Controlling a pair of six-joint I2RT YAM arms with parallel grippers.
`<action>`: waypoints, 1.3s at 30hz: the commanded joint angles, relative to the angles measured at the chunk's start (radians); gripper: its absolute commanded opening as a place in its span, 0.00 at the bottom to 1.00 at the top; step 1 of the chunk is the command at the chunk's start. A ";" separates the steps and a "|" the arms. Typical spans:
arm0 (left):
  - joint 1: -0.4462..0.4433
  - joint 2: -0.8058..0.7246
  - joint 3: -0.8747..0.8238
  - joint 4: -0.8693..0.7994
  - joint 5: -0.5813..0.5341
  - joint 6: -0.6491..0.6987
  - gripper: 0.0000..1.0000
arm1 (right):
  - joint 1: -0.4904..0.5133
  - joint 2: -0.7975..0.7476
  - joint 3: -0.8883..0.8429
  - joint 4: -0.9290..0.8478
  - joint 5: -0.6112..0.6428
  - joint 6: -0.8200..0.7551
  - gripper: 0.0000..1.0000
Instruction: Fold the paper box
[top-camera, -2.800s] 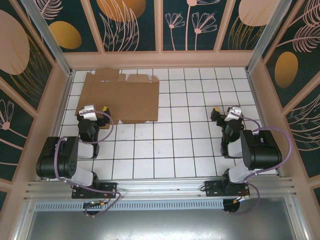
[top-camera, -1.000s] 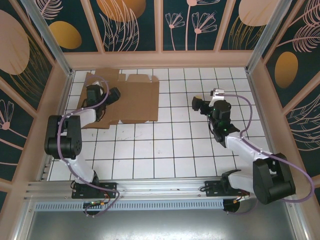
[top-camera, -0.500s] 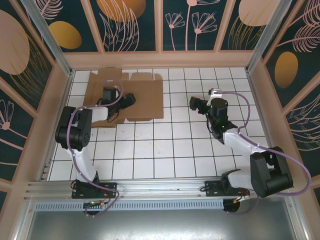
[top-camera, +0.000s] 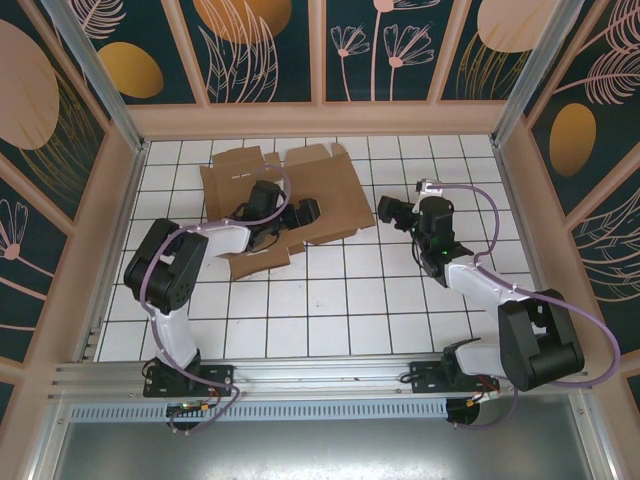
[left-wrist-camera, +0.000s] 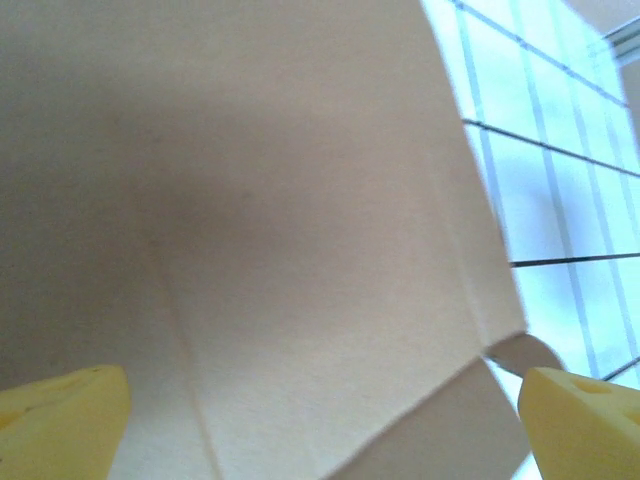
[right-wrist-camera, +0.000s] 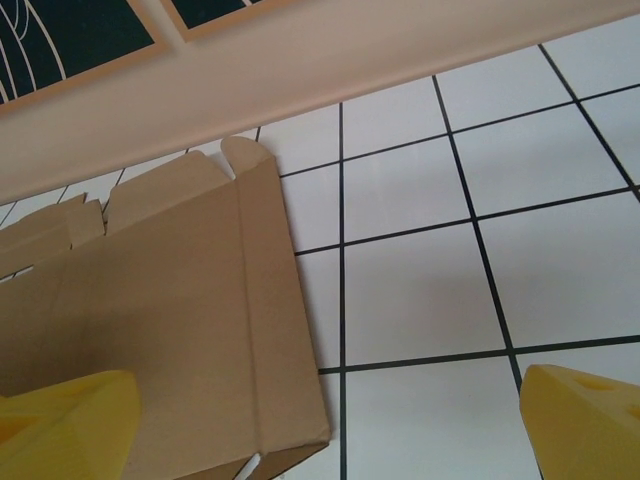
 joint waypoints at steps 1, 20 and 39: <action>0.028 -0.119 0.074 -0.092 -0.126 0.031 0.99 | 0.003 0.015 0.044 -0.005 -0.026 0.027 0.98; 0.365 0.132 0.238 -0.410 -0.179 0.296 0.78 | 0.309 0.404 0.290 0.007 -0.224 0.173 0.97; 0.362 -0.189 -0.148 -0.242 -0.087 0.185 0.84 | 0.231 0.592 0.359 -0.179 -0.239 0.235 0.97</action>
